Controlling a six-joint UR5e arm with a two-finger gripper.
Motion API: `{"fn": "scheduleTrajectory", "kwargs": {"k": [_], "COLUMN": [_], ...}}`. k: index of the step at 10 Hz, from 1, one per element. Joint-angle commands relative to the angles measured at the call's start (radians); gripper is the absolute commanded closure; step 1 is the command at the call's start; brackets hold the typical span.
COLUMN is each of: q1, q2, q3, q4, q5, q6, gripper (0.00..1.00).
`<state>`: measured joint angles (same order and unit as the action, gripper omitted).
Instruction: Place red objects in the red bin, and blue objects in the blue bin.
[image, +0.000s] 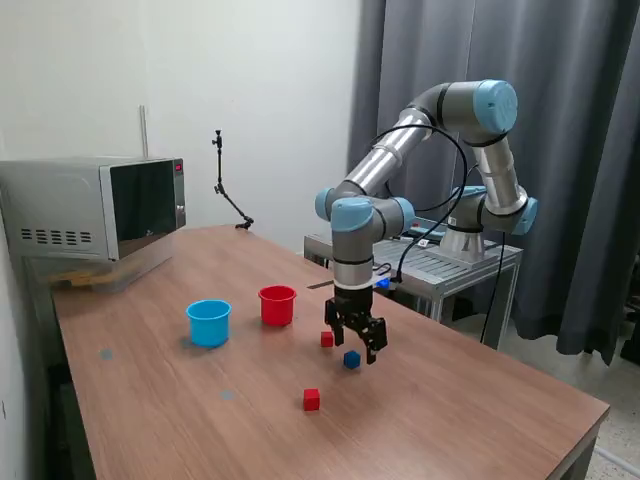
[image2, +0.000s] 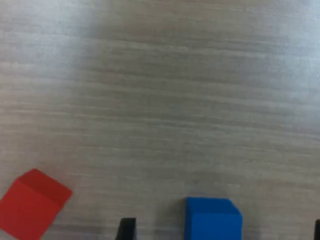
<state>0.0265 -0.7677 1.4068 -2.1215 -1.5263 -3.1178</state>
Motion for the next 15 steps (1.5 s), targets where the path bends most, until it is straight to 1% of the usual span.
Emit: {"fn": "scheduleTrajectory", "kwargs": {"k": [1,10,11,15], "q1": [0.0,0.001,0.001,0.001], "q2": [0.004,0.018,0.018,0.018], "q3": [-0.003,-0.005,-0.005,-0.005], "q4": [-0.002,-0.002,-0.002,-0.002], "q5": [0.0,0.0,0.0,0.0], "q6": [-0.001,-0.007,-0.007,-0.007], "gripper": [0.0,0.0,1.0,1.0]}}
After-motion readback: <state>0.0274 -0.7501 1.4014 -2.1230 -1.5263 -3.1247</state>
